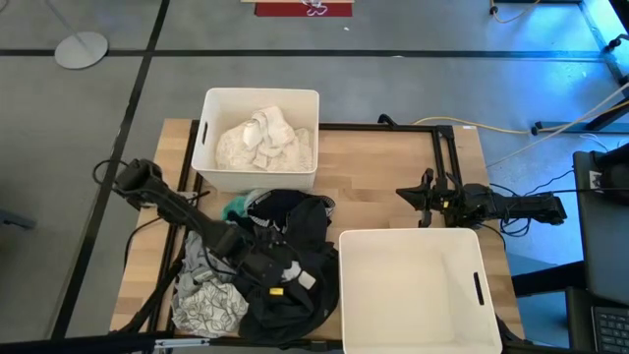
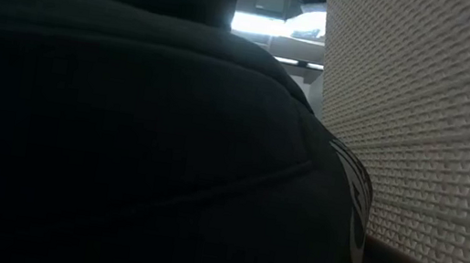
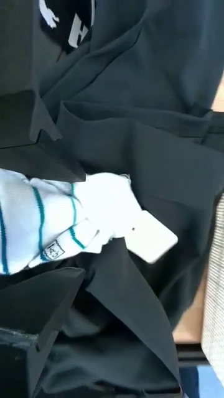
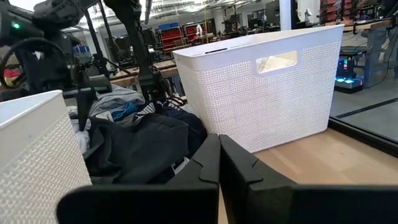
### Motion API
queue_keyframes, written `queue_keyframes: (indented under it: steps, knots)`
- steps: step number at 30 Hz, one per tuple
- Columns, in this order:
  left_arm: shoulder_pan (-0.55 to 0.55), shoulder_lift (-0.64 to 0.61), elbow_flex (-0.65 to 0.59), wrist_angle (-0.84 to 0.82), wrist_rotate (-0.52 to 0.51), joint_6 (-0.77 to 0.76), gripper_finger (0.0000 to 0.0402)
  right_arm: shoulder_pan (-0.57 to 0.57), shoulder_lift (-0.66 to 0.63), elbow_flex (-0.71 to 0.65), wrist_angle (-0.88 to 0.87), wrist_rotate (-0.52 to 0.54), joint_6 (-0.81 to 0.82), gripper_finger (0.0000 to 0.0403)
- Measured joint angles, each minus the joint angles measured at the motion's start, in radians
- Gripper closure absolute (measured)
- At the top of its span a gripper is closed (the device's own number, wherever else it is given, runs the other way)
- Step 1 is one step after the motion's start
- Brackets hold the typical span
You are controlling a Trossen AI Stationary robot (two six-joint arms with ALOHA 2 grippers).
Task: Sort clothes
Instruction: Put the striped sock into the top left laundry bin
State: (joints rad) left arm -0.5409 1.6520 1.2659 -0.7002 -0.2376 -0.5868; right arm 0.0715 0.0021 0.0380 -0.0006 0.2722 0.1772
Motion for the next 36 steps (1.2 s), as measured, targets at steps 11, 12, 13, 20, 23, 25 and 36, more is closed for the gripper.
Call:
queue_keyframes:
  steps: [11,12,13,20,23,25,36]
  knots:
    - [0.001,0.061,0.000,-0.089,-0.011,-0.016,0.0176,0.000,0.000,0.000,-0.001,0.000,0.000,0.0400]
    - [0.001,0.061,0.000,-0.089,-0.011,-0.016,0.0178,0.000,0.000,0.000,-0.001,0.000,0.000,0.0400]
    - [0.002,0.061,0.000,-0.090,-0.011,-0.016,0.0181,0.000,0.000,0.000,-0.002,0.000,0.000,0.0400]
    - [0.012,0.061,0.000,-0.094,0.000,-0.011,0.0219,0.000,0.000,0.000,-0.002,0.000,0.000,0.0400]
    - [0.014,0.061,0.000,-0.097,0.012,-0.012,0.0242,0.000,0.000,0.000,-0.003,0.000,0.000,0.0400]
    - [0.014,0.061,0.000,-0.097,0.012,-0.010,0.0260,0.000,0.000,0.000,-0.003,0.000,0.000,0.0400]
    - [0.035,0.060,0.000,-0.103,0.023,0.007,0.0360,0.000,0.000,0.000,-0.003,0.000,0.000,0.0400]
